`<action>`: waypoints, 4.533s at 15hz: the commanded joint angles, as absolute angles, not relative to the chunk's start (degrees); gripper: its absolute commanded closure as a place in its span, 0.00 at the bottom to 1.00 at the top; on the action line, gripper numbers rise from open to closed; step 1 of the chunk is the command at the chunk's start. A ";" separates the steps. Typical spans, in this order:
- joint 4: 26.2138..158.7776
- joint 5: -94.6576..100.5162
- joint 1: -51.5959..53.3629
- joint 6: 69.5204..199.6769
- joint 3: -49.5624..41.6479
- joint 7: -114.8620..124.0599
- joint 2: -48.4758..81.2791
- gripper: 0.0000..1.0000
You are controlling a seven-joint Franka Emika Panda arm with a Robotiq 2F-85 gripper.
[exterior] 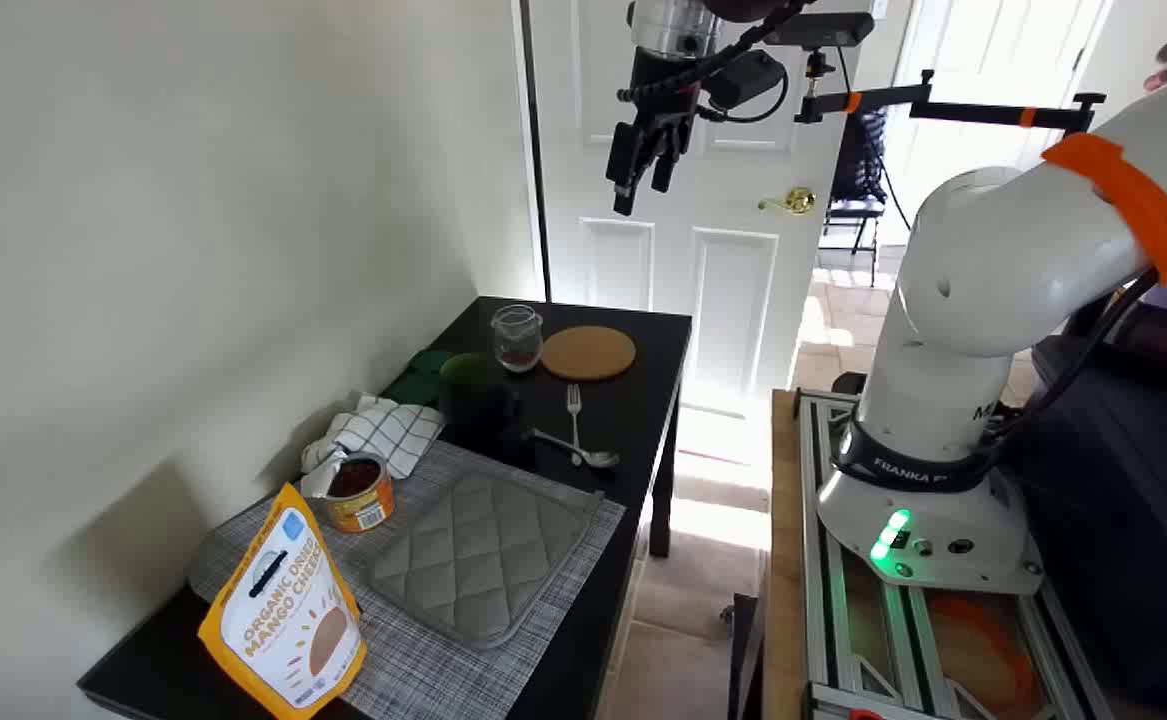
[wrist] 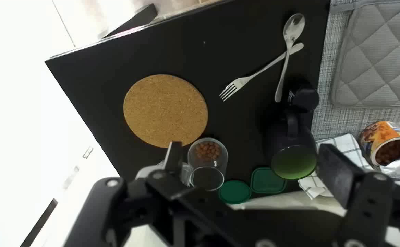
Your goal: Pour the contents of the black cup into the glass cup
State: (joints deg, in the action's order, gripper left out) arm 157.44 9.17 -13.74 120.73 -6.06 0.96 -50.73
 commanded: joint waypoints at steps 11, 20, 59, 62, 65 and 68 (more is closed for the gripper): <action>157.17 5.73 -11.80 126.81 -6.30 4.36 -46.15 0.00; 153.07 1.48 -9.88 137.38 -3.32 10.16 -20.55 0.00; 143.58 -18.91 -5.66 165.27 1.38 -13.96 11.74 0.11; 147.14 -19.27 -5.87 168.93 2.47 -12.53 9.58 0.18; 149.11 -20.84 -4.45 173.73 1.75 -12.99 8.44 0.36; 149.38 -20.63 -4.39 176.58 1.50 -13.01 8.25 0.36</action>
